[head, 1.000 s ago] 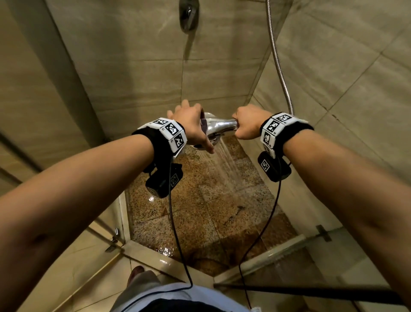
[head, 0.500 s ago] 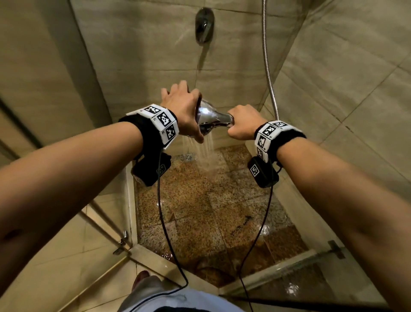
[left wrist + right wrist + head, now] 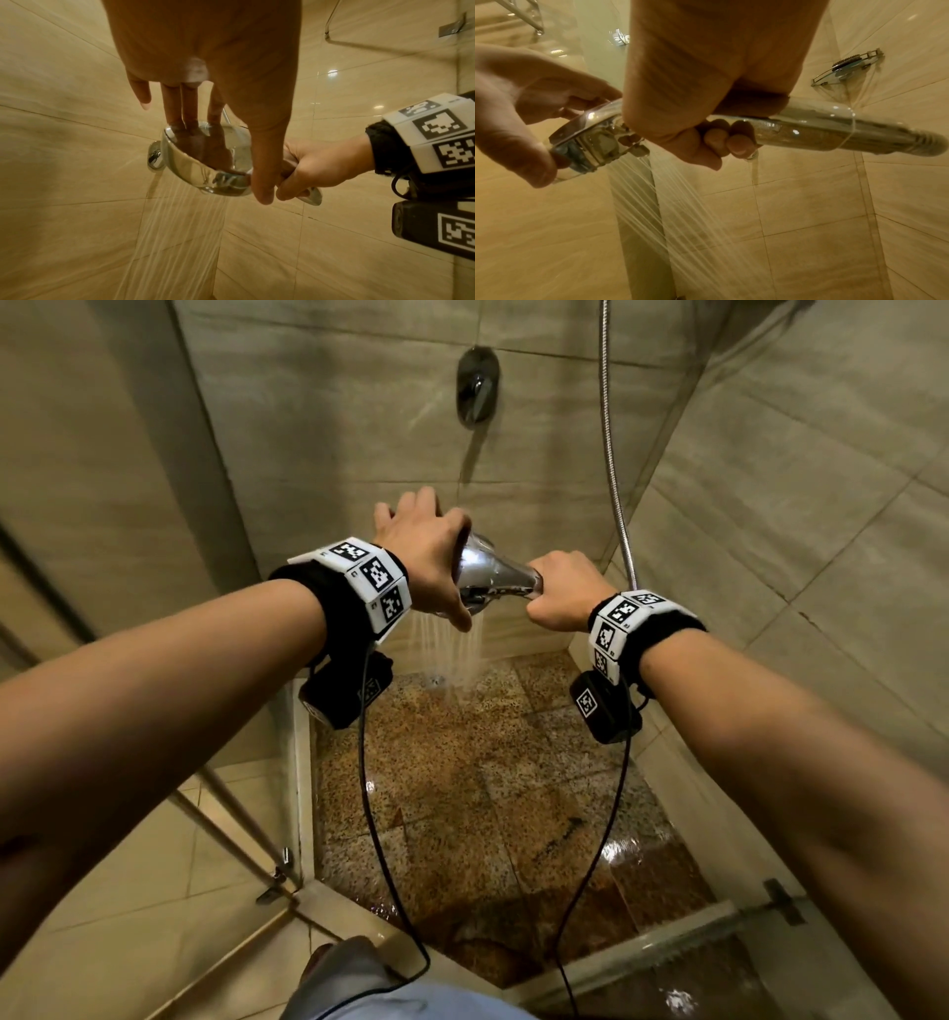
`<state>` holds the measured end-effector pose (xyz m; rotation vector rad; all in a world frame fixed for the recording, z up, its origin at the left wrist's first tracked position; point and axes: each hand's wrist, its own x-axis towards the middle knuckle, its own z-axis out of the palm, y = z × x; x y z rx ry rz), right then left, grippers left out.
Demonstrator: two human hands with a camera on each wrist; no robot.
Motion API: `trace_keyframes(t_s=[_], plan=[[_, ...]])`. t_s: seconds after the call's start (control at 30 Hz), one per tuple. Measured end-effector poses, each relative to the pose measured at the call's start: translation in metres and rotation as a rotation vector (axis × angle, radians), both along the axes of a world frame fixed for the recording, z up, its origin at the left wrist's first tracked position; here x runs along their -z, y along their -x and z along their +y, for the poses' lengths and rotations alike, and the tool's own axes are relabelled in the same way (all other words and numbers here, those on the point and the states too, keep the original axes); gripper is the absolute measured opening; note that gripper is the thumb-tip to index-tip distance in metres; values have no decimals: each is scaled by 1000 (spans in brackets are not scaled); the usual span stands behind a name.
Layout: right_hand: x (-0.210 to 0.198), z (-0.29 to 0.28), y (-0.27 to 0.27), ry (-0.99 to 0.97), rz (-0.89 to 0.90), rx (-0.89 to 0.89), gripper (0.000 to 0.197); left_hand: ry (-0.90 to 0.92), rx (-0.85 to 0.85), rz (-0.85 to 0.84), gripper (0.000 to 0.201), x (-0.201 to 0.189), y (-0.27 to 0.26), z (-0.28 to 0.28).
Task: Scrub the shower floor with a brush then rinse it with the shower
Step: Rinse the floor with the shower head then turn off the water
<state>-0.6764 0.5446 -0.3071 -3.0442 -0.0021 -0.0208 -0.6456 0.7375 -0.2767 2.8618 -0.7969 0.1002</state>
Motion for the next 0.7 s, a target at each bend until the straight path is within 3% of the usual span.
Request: trace_keyframes(t_s=[0.27, 0.33, 0.5, 0.7], plan=[[-1, -19, -11, -38, -76, 64, 25, 85, 69, 20, 115, -6, -20, -5], [0, -24, -18, -65, -94, 88, 24, 122, 50, 32, 107, -10, -30, -3], [-1, -36, -43, -98, -116, 120, 23, 190, -65, 32, 66, -19, -77, 3], [6, -55, -85, -75, -88, 147, 25, 200, -156, 35, 49, -10, -148, -5]])
